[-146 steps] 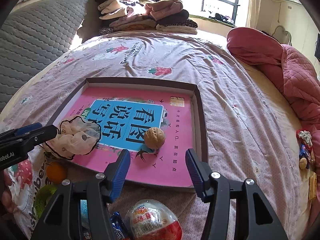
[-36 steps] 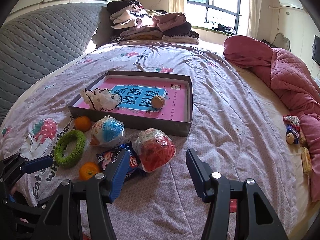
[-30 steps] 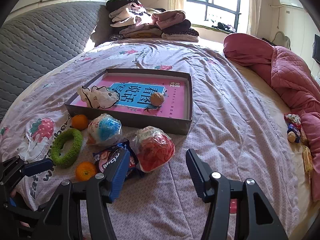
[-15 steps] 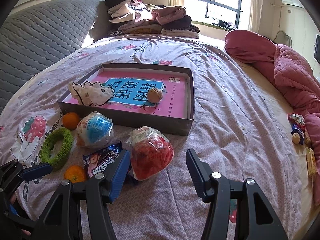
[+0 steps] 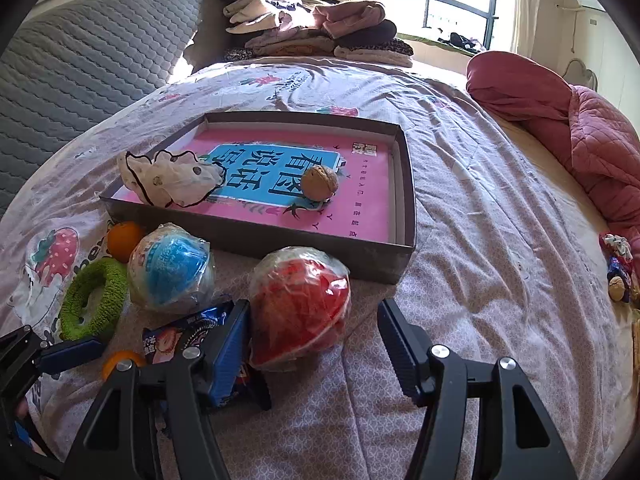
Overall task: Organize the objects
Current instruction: 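Grasp a mandarin orange with left tool while right tool grasps the wrapped red egg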
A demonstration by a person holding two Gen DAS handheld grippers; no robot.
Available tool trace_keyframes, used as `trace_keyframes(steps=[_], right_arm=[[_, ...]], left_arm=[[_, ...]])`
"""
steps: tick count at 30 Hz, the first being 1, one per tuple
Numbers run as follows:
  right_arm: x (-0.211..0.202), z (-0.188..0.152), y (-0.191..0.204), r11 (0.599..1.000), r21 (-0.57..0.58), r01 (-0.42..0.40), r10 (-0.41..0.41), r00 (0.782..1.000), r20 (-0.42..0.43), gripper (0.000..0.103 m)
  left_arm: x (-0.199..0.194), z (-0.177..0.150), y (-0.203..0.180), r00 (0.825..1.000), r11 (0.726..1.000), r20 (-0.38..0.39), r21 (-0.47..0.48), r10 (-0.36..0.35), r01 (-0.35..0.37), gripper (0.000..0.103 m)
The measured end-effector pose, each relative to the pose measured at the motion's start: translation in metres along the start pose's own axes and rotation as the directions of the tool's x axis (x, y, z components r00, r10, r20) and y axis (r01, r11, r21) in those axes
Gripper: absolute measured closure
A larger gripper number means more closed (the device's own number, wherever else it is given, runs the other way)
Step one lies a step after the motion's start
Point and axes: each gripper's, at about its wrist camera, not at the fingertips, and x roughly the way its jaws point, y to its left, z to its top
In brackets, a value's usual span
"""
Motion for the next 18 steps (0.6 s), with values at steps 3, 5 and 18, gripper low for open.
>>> trace_keyframes(steps=[3,5,18], right_arm=[[0.003,0.001,-0.001,0.999,0.017,-0.029,0.029,1.0,0.009,0.04],[0.004,0.001,-0.001,0.999,0.021,-0.037,0.037,0.999,0.01,0.04],[0.006,0.001,-0.014,0.994,0.085,-0.062,0.058,0.997,0.045,0.051]], left_arm=[[0.003,0.0,0.0,1.0,1.0,-0.001,0.002,-0.002,0.002,0.043],[0.005,-0.001,0.0,1.0,1.0,-0.007,0.001,-0.01,0.01,0.049],[0.011,-0.001,-0.005,1.0,1.0,-0.015,0.01,-0.021,0.021,0.062]])
